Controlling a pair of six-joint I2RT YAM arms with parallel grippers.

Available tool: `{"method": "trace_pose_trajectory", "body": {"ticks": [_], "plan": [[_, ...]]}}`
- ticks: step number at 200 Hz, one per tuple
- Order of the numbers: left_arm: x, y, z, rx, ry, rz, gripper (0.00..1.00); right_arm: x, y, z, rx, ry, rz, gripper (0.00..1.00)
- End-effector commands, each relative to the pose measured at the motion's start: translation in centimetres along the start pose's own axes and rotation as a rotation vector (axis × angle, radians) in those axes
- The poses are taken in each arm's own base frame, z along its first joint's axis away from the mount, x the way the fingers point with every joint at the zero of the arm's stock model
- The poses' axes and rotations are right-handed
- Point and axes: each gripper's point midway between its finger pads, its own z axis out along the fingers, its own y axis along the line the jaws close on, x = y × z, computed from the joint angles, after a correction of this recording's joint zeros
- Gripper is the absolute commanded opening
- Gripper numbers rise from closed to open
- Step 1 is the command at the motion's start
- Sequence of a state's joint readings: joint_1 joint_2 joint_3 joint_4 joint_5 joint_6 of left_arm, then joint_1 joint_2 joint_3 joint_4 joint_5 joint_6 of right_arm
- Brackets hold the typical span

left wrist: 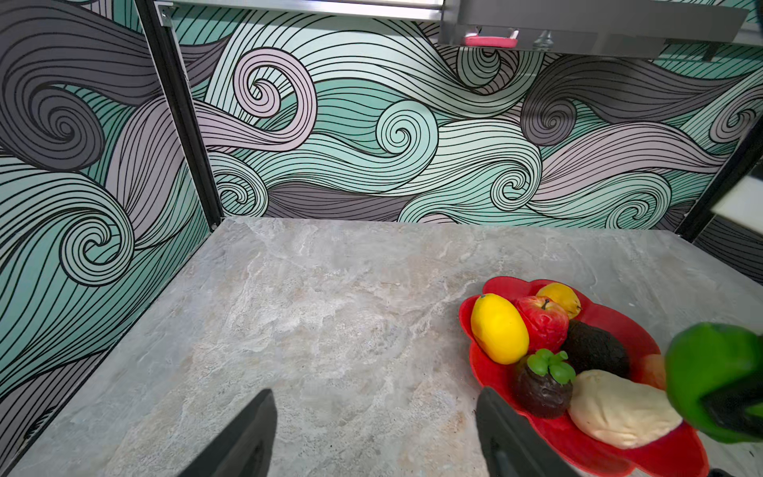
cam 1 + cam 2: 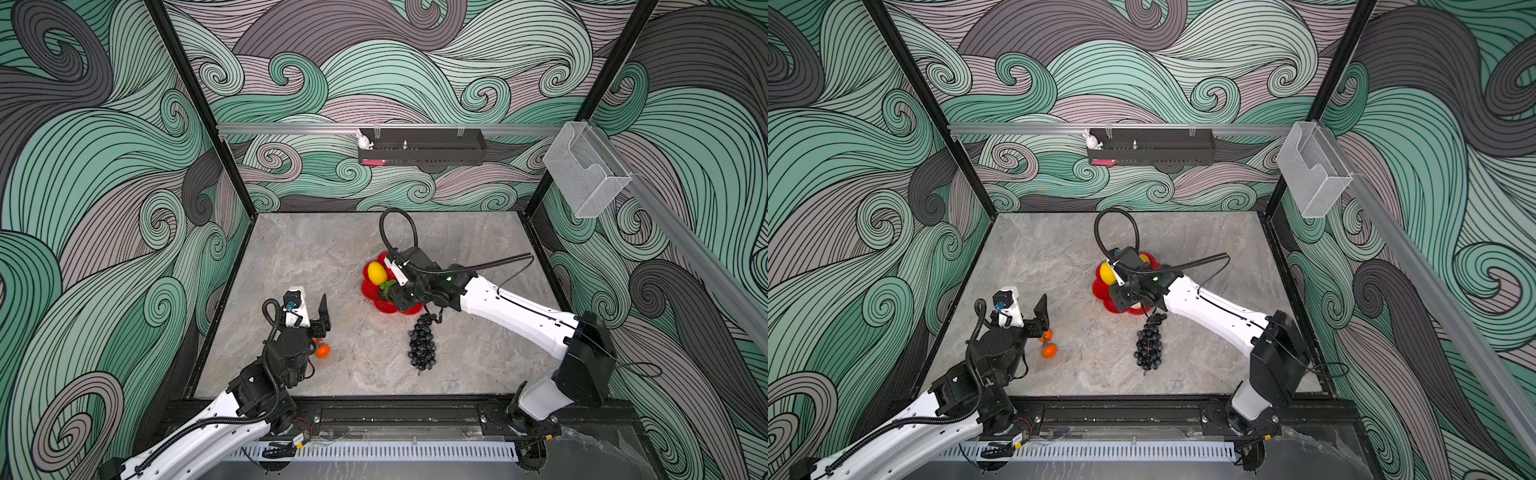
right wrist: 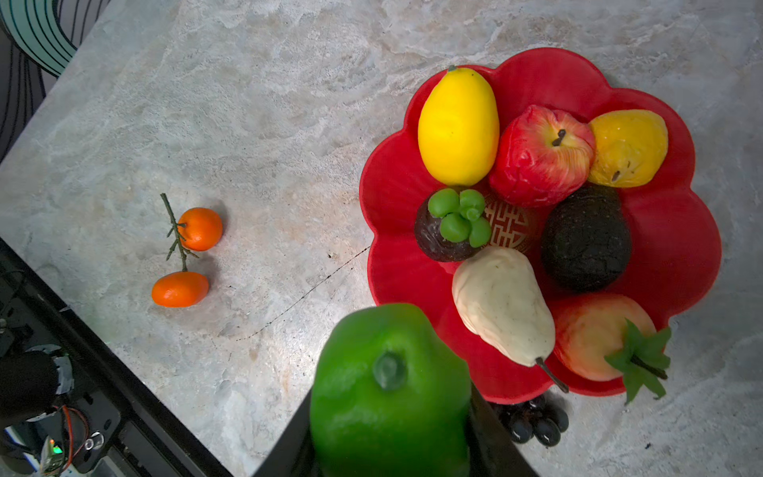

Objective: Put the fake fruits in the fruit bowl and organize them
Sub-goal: 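Carry the lime over the red bowl with the right gripper while the left withdraws, then lower the lime into the red bowl and open the right gripper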

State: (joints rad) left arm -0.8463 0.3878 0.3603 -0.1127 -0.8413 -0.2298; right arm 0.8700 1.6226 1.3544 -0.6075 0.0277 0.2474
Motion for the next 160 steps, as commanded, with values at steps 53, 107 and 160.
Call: {"method": "trace_pose_trajectory", "body": {"ticks": [53, 107, 160], "plan": [[-0.1, 1.1, -0.1, -0.049, -0.007, -0.018, 0.78, -2.0, 0.0, 4.4, 0.043, 0.063, -0.086, 0.38], [-0.1, 1.4, -0.3, -0.052, -0.015, -0.024, 0.78, -2.6, -0.4, 7.6, 0.085, 0.115, -0.130, 0.38], [0.0, 1.2, -0.2, -0.050, -0.010, -0.021, 0.80, -2.9, -0.5, 10.0, 0.106, 0.148, -0.150, 0.39]]}}
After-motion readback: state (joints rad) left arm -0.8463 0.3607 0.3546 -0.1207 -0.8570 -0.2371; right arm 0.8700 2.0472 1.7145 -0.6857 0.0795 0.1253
